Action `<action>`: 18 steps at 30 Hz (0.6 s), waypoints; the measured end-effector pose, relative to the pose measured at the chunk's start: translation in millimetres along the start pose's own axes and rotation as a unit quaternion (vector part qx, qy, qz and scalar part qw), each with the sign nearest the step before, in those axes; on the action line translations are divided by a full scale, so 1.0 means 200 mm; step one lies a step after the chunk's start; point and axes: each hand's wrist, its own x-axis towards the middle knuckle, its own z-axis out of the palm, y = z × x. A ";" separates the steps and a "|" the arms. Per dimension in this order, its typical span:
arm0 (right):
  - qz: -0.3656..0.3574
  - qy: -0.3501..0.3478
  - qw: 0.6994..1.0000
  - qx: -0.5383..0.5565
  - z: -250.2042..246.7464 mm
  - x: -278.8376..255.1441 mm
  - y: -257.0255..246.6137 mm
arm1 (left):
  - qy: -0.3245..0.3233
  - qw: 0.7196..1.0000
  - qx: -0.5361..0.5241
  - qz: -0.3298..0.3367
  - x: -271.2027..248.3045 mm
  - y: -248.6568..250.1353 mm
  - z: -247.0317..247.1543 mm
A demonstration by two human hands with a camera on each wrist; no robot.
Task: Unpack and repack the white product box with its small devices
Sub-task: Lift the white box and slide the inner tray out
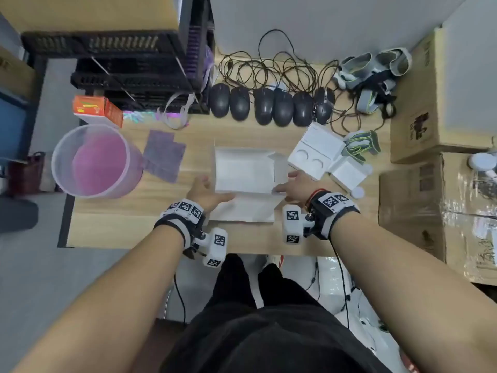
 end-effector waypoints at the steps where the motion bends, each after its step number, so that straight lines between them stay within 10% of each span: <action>1: -0.002 -0.012 1.000 -0.019 0.02 0.00 -0.01 | -0.015 1.000 0.004 0.013 0.01 -0.02 0.00; 18: -0.055 0.113 0.992 -0.029 0.09 0.02 -0.07 | -0.055 0.974 0.128 0.178 0.09 0.12 -0.17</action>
